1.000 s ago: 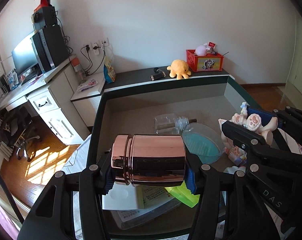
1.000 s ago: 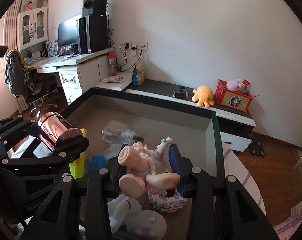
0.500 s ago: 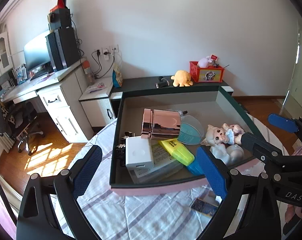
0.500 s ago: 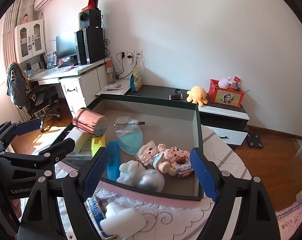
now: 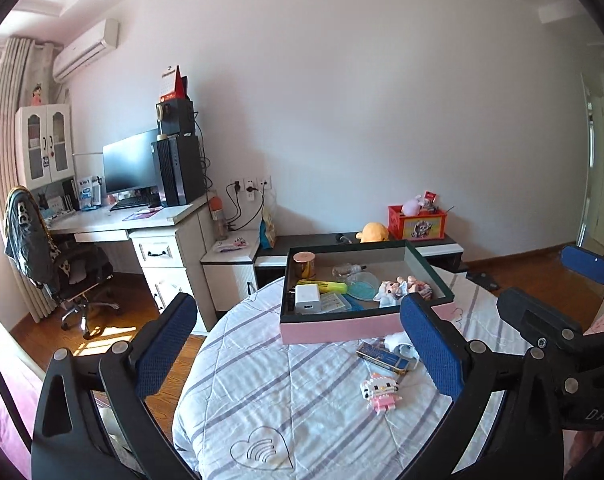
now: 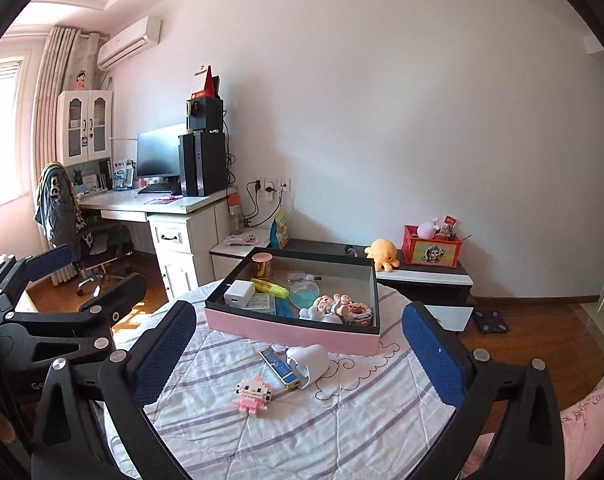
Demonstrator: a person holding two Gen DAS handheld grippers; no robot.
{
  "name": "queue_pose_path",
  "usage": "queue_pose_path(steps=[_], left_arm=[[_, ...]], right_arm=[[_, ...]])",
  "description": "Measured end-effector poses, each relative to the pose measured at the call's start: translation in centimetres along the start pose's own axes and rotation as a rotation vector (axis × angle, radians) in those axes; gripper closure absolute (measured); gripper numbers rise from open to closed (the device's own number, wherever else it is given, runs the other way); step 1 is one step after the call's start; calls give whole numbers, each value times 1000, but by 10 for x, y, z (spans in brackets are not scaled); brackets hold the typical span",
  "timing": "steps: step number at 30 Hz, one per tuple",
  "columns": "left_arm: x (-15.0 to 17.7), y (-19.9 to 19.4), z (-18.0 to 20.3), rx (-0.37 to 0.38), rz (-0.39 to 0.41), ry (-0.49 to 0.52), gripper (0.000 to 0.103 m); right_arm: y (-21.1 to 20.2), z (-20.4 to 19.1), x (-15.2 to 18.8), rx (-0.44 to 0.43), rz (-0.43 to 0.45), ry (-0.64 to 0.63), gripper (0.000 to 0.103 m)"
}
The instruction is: Organize rigid objects
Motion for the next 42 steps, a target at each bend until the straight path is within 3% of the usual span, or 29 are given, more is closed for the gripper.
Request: queue_pose_path(steps=[11,19,32,42], left_arm=[[2,-95,-5,2,110,-5,0],[0,-124,-5,6,148,-13,0],[2,-125,-3,8,131,-5,0],[19,-78,7,15,35,14,0]], right_arm=[[-88,-17,-4,71,82,8,0],[-116,-21,-6,98,108,-3,0],[-114,-18,-3,96,91,3,0],[-75,-1,18,85,5,34,0]])
Point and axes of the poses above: each gripper's, at about its wrist camera, not at the fingertips, and y roughly the way its jaws point, z to its right, x to its underside, the point moved 5 cm from there along y, roughly the way its jaws point, and after that the axes turned 15 degrees about -y, right-handed, at the moved point
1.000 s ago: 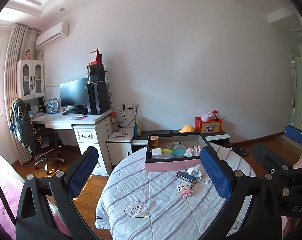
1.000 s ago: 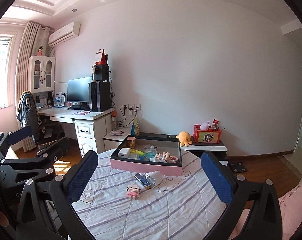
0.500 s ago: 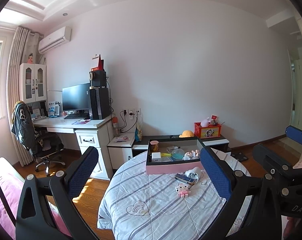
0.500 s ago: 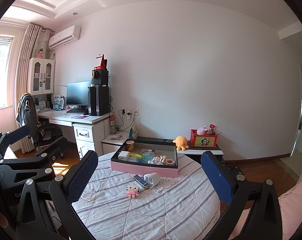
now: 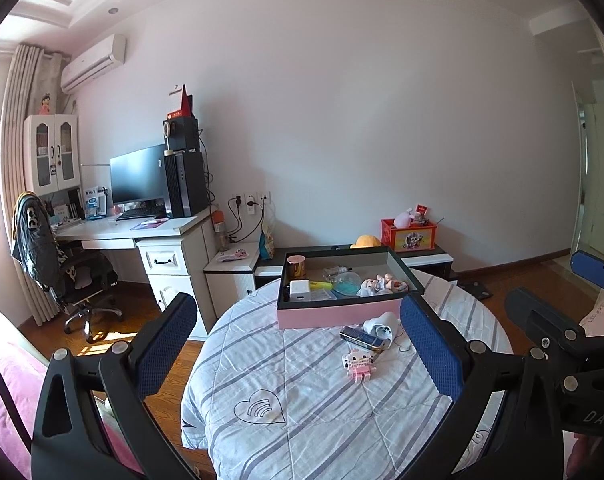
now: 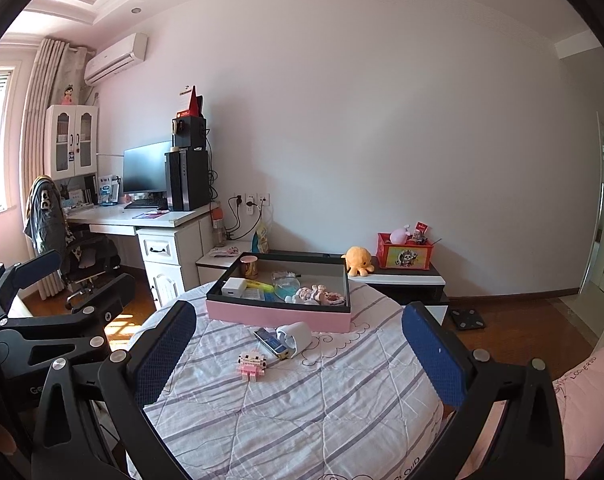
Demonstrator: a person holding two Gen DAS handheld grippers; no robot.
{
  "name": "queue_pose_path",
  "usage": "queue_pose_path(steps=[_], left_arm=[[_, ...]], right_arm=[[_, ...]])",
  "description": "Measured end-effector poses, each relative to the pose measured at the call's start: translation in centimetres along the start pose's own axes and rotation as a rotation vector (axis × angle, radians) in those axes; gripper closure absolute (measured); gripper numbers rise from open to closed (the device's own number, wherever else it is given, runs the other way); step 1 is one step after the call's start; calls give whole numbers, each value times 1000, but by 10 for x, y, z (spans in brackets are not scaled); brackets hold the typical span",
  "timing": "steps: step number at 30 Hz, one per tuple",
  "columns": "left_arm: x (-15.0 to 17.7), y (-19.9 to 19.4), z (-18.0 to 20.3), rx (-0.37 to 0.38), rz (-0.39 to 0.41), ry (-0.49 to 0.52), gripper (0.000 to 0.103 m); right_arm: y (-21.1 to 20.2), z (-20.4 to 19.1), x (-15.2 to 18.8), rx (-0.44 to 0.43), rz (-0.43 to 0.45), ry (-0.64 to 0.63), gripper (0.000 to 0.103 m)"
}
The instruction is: Organize rigid objects
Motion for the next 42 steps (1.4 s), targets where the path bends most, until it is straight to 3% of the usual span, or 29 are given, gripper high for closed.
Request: queue_pose_path(steps=[5,16,24,29,31,35,37,42], left_arm=[[24,44,6,3,-112,11,0],[120,161,26,18,-468,14,0],[150,213,37,-19,-560,20,0],[164,243,27,-64,-646,-11,0],[166,247,21,-74,-645,-32,2],[160,249,13,-57,-616,-22,30],[154,248,9,-30,-607,-26,60],[144,247,-14,-51,-575,-49,59]], right_arm=[[40,8,26,-23,-83,24,0],[143,26,118,-111,-348,98,0],[190,36,156,-139,-445,129,0],[209,28,158,-147,-476,103,0],[215,26,157,-136,-484,82,0],[226,30,148,-100,-491,57,0],[234,31,142,-112,-483,61,0],[261,21,126,-182,-476,74,0]])
Point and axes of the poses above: each gripper's, at about its wrist camera, not at the fingertips, and y roughly the way its jaws point, z to its right, x to its underside, the point moved 5 cm from there along y, roughly the way its jaws point, and after that the axes turned 15 degrees about -y, right-handed, at the moved point
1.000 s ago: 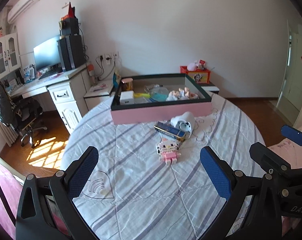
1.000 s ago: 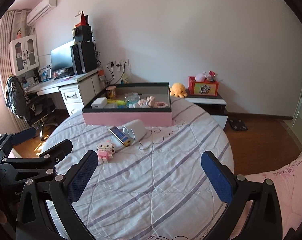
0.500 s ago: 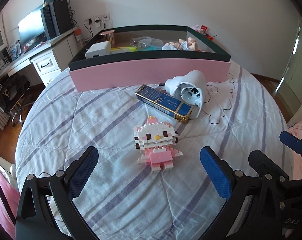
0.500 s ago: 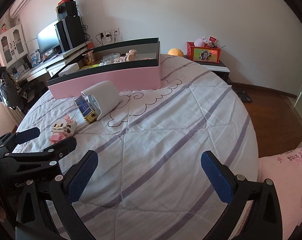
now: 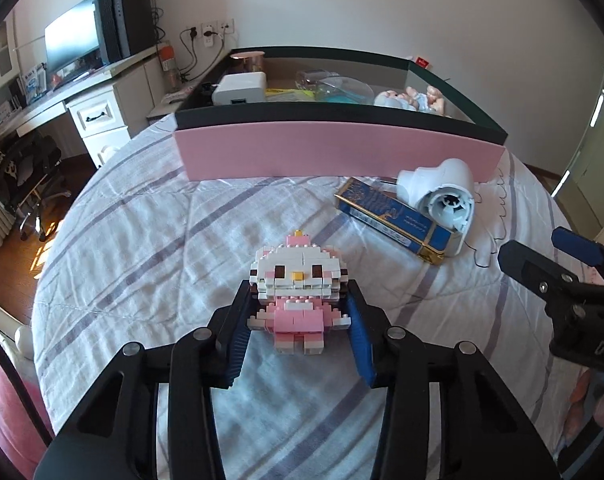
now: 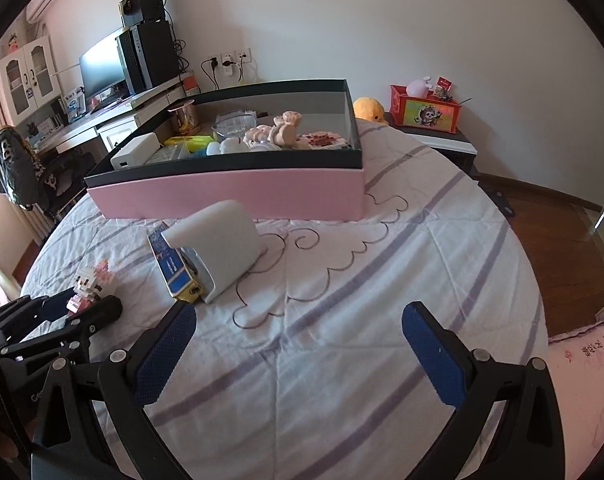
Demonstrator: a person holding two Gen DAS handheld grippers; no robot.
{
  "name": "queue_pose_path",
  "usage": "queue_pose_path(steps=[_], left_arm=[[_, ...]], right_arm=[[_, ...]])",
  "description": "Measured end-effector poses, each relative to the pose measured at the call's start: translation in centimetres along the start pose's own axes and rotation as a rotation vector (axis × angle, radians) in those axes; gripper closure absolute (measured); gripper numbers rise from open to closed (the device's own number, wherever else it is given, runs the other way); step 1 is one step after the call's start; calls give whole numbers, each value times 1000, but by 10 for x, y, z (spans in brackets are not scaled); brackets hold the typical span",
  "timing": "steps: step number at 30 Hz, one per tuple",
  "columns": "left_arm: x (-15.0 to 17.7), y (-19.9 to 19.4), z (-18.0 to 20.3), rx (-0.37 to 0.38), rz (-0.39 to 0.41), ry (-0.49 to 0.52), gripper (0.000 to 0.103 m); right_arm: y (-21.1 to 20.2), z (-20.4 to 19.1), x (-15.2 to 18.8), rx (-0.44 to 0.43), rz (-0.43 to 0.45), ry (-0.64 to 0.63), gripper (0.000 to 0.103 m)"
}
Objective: Organize rigid objects
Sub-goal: 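Grasp the pink block cat with the left tool while the right tool grasps the white plug device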
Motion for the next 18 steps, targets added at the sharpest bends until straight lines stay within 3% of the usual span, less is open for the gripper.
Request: queue_pose_path(steps=[6,11,14,16,18], left_arm=[[-15,1,-32,-60,33,-21,59],[-18,8,-41,-29,6,-45,59],[-17,11,-39,-19,-1,-35,59],[-18,12,-37,-12,-5,-30,59],[-17,12,-37,-9,-6,-26,59]], right_arm=[[23,-15,-26,18,-8,-73,0],[52,-19,-36,-105,-38,-83,1],[60,-21,-40,-207,-32,-53,14],[60,-25,-42,-264,-16,-52,33],[60,-28,-40,-236,-28,-74,43]])
Point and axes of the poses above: each gripper's, at about its wrist camera, not at the fingertips, and y roughly the way its jaws point, z to its right, x to its underside, the point moved 5 cm from there along y, roughly the way its jaws point, and after that the axes turned 15 degrees about -y, right-handed, at the moved point
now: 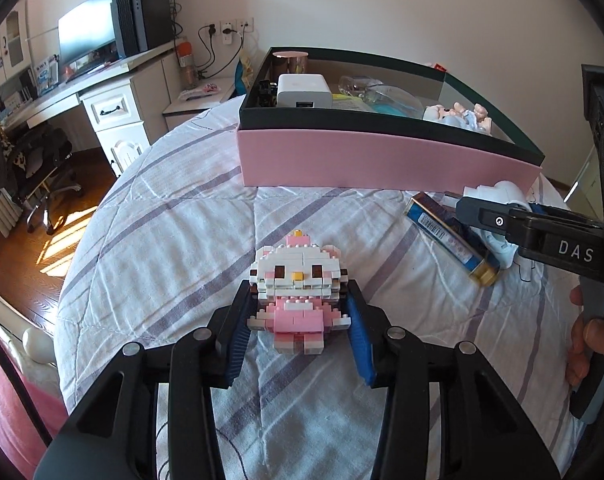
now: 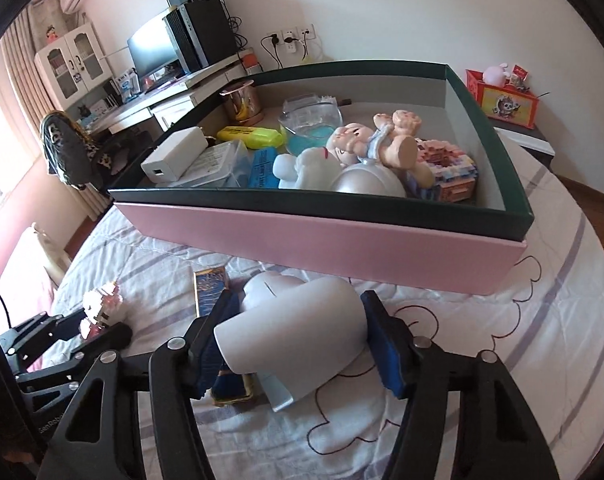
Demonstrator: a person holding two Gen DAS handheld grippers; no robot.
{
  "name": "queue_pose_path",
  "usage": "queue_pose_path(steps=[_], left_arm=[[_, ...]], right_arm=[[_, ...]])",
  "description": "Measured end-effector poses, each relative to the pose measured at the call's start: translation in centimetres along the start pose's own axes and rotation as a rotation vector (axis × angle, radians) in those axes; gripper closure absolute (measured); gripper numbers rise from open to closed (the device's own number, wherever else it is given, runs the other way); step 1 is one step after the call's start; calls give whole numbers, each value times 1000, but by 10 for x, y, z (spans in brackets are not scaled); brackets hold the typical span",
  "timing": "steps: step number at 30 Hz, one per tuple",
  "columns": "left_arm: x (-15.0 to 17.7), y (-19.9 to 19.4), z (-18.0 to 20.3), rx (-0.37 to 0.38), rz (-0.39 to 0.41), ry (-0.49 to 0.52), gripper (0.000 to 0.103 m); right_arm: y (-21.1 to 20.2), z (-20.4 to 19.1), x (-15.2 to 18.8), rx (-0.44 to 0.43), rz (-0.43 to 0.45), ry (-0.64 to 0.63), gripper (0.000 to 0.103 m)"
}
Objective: Organize rigid objects
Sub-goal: 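Grasp the pink block cat with the left tool while the right tool grasps the white plug device, then carry the block cat and white plug device over the pink box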
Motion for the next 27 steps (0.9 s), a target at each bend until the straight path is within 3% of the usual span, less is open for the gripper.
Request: queue_pose_path(steps=[3,6,12,18,27], left_arm=[[1,-2,1,8,7,4,59],[2,-11,4,16,43,14,59],[3,-51,16,54,138,14,59],[2,-118,33,108,272,26,59],[14,-220,38,151,442,57,59]], right_arm=[[-6,-3,6,10,14,-1,43],[-23,1,13,79,55,23,43],[-82,-16,24,198,195,36,42],[-150,-62,20,235,345,-14,42],[-232,-116,19,280,466,-91,42]])
Point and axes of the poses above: each gripper's, at about its wrist camera, not at the fingertips, and y roughly the way its jaws point, z to its right, x to its underside, the point moved 5 cm from there along y, roughly the way its jaws point, and after that the axes turned 15 degrees about -y, right-handed, at the moved point
